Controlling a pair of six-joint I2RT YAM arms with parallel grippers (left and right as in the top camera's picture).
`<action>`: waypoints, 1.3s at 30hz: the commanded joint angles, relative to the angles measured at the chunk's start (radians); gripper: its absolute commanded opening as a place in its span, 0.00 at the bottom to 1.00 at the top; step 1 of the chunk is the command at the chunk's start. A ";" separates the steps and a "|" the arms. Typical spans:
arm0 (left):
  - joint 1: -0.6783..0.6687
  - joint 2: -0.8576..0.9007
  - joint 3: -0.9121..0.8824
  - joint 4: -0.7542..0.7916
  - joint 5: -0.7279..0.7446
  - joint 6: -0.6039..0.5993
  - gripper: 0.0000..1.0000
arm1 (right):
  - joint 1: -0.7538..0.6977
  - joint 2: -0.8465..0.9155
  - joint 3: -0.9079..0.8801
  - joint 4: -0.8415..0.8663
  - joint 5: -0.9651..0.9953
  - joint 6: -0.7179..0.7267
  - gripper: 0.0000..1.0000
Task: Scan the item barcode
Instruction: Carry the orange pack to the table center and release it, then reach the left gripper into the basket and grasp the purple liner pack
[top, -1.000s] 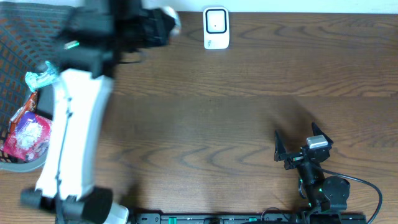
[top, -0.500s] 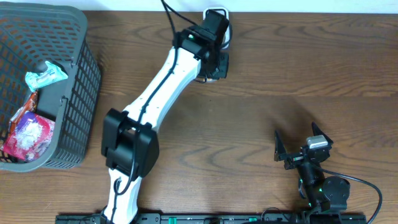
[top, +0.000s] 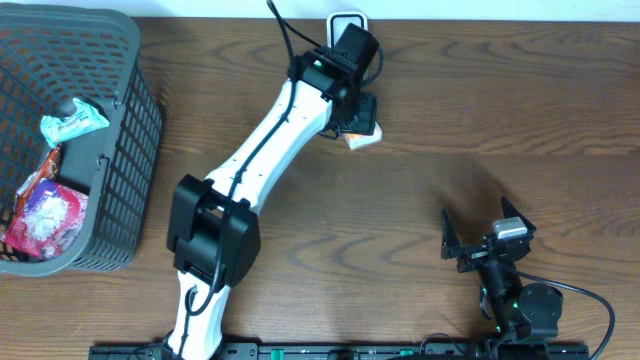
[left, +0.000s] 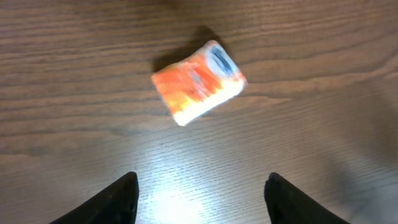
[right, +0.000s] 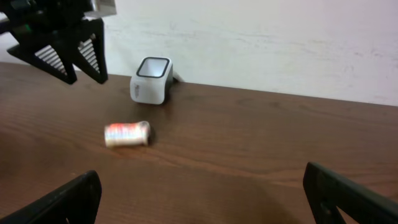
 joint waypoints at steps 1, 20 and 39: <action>0.063 -0.134 0.051 -0.001 -0.018 0.034 0.65 | -0.012 -0.005 -0.003 -0.003 0.001 -0.012 0.99; 1.022 -0.526 -0.028 -0.196 -0.199 0.005 0.98 | -0.012 -0.005 -0.003 -0.003 0.001 -0.012 0.99; 1.097 -0.299 -0.533 0.010 -0.589 -0.096 0.98 | -0.012 -0.005 -0.003 -0.003 0.001 -0.012 0.99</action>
